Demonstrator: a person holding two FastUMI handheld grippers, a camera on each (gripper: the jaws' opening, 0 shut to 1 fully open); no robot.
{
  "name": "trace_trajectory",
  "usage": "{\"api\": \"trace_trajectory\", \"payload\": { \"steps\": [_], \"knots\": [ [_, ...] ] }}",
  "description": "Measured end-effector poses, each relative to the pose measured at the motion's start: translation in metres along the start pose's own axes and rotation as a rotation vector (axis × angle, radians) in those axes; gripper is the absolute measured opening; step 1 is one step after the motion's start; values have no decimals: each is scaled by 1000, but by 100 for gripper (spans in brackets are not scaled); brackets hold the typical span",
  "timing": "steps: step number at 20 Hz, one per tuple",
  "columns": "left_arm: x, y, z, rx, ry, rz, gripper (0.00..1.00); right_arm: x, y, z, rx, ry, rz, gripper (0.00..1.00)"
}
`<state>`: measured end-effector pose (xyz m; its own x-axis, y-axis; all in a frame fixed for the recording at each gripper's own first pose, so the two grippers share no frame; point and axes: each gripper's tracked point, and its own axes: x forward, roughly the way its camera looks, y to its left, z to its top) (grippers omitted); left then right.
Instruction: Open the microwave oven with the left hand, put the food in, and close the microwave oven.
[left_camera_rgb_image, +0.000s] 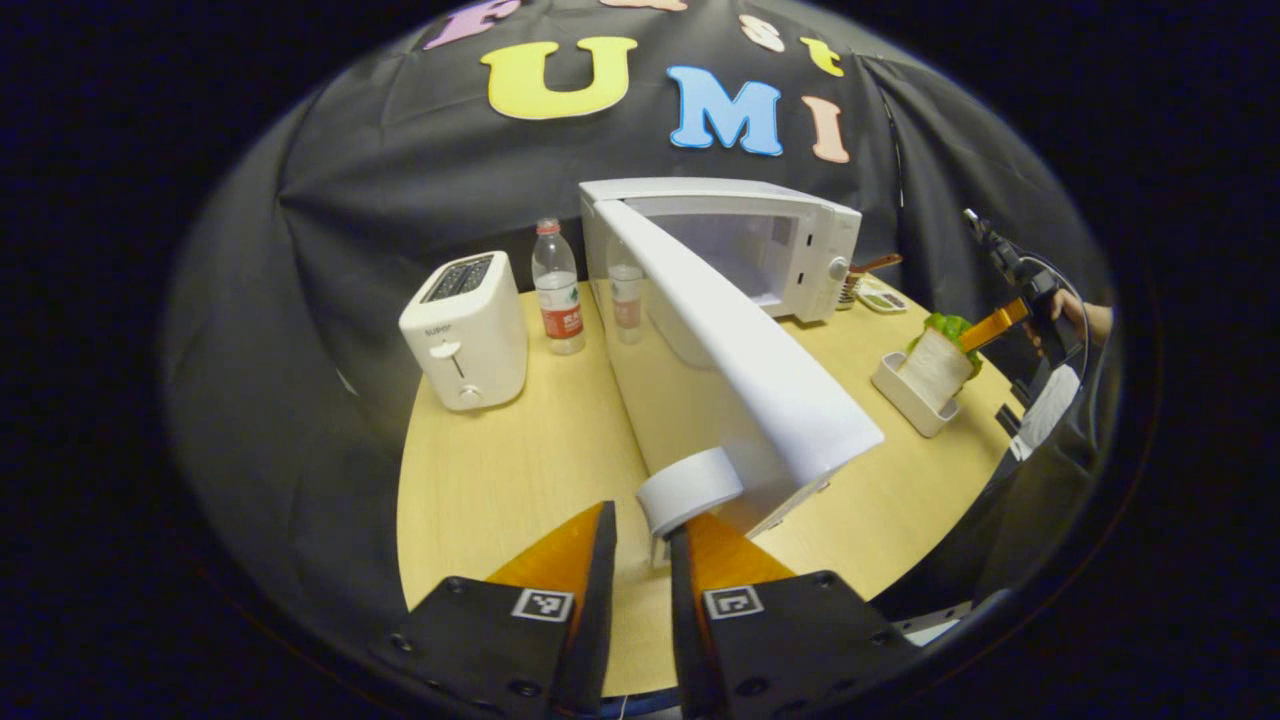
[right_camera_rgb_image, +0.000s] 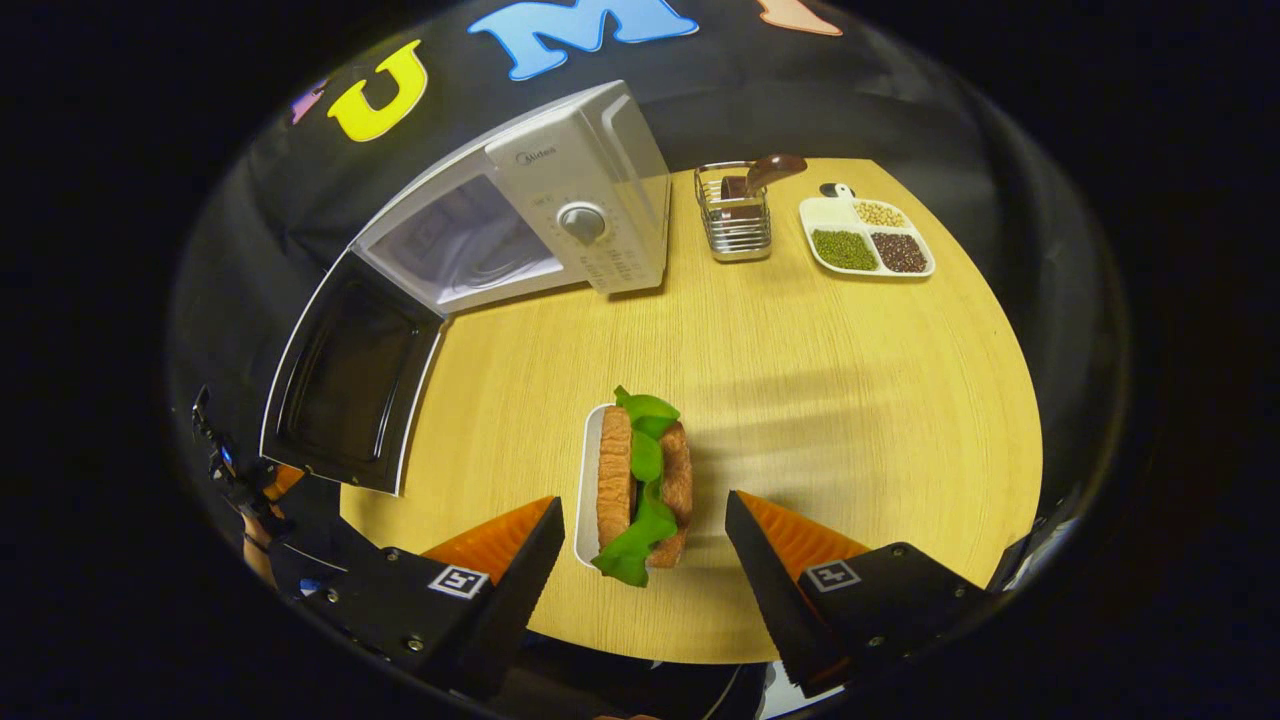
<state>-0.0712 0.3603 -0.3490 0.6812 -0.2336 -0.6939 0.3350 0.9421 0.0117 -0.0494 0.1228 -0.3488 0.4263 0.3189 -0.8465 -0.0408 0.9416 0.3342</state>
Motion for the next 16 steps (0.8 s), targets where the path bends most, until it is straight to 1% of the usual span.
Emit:
{"api": "trace_trajectory", "payload": {
  "steps": [1,2,3,4,5,6,7,9,10,11,12,13,14,15,16],
  "knots": [
    [-3,6,-5,-16,10,14,55,2,0,0,-8,10,-3,99],
    [-5,6,-15,-47,24,7,77,3,1,-2,-14,18,-1,99],
    [-9,9,-20,-63,24,27,100,4,1,-1,-20,25,-1,99],
    [-16,14,-26,-68,22,65,99,3,3,-2,-25,27,2,98],
    [-22,21,-30,-81,16,112,100,5,3,-1,-25,30,4,98],
    [-33,29,-33,-111,-1,162,97,5,4,-2,-22,37,7,96],
    [-46,37,-33,-152,-30,217,99,6,4,-3,-18,49,10,96],
    [-82,49,-17,-244,-133,340,100,7,2,-5,-14,64,9,96],
    [-106,51,-2,-282,-202,393,100,8,2,-6,-9,71,8,92],
    [-129,49,18,-310,-277,440,100,10,0,-8,-7,83,3,91],
    [-152,35,37,-331,-355,458,100,12,0,-11,0,97,3,89],
    [-169,17,64,-334,-424,466,94,13,0,-13,4,114,5,84],
    [-183,-1,88,-319,-484,476,100,14,3,-16,7,130,14,83],
    [-189,-17,112,-303,-534,480,97,13,4,-11,10,132,17,83],
    [-192,-33,134,-293,-575,468,96,17,5,-15,30,128,8,68]
  ]
}}
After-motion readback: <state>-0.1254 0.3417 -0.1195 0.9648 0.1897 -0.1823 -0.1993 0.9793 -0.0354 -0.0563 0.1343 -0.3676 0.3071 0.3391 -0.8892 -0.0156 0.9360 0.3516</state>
